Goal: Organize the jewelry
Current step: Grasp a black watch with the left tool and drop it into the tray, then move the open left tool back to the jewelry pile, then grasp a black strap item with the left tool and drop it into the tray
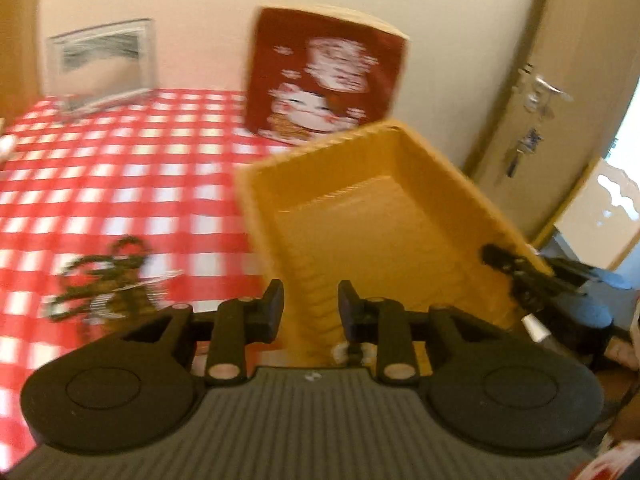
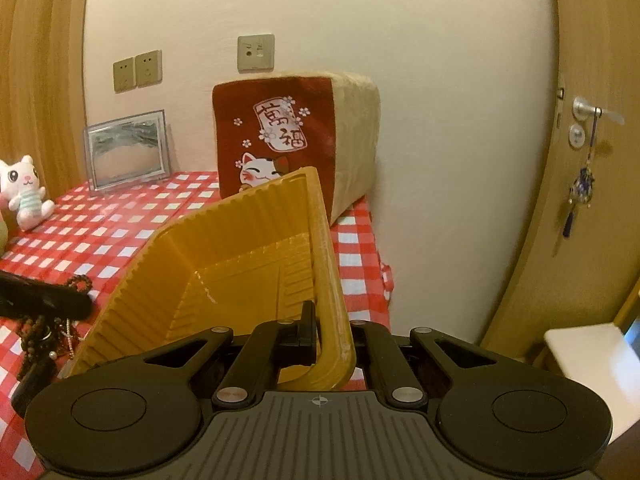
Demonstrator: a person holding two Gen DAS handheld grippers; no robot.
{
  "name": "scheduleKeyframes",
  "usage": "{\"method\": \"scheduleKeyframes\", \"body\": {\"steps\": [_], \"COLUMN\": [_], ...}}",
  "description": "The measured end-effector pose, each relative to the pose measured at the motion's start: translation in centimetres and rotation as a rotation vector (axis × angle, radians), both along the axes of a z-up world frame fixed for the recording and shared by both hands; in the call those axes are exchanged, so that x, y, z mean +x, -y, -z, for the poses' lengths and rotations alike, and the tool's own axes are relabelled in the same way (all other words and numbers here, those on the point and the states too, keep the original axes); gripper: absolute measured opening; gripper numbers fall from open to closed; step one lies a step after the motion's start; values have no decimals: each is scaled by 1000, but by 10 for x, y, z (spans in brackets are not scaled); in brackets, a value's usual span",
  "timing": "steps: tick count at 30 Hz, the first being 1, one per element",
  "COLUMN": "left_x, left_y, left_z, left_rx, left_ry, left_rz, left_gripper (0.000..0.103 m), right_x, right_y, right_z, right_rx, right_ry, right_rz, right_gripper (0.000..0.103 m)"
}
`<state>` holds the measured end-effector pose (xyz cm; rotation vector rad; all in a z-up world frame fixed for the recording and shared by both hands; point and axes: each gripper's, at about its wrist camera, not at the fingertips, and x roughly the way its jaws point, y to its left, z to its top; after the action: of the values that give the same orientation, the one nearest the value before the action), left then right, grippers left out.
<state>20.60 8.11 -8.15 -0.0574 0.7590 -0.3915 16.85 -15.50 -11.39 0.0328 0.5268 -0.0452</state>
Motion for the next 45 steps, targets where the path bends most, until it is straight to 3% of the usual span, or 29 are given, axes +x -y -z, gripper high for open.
{"method": "scheduleKeyframes", "body": {"steps": [7,12,24,32,34,37,45], "left_x": [-24,-43,-34,-17,-14,-12,-16], "left_y": [-68,-80,-57,-45,-44,-41,-39], "left_z": [22,42,67,76,76,76,60], "left_rx": [74,106,153,199,200,205,156], "left_ry": [-78,-116,-122,-111,-112,-114,-107], "left_rz": [-103,-67,-5,-39,-58,-78,-121], "left_gripper": [27,28,28,27,21,20,19], "right_x": [2,0,-7,-4,-1,3,6], "right_y": [-7,-14,-21,-11,-8,-3,10], "right_z": [-1,-4,-11,-11,-10,-9,-4], "right_rx": [-32,-53,-74,-61,-54,-47,-13], "right_ry": [-6,-7,-25,-32,-36,-41,-54], "right_rz": [24,37,54,36,27,10,-22], "right_gripper": [5,5,4,4,4,4,4]}}
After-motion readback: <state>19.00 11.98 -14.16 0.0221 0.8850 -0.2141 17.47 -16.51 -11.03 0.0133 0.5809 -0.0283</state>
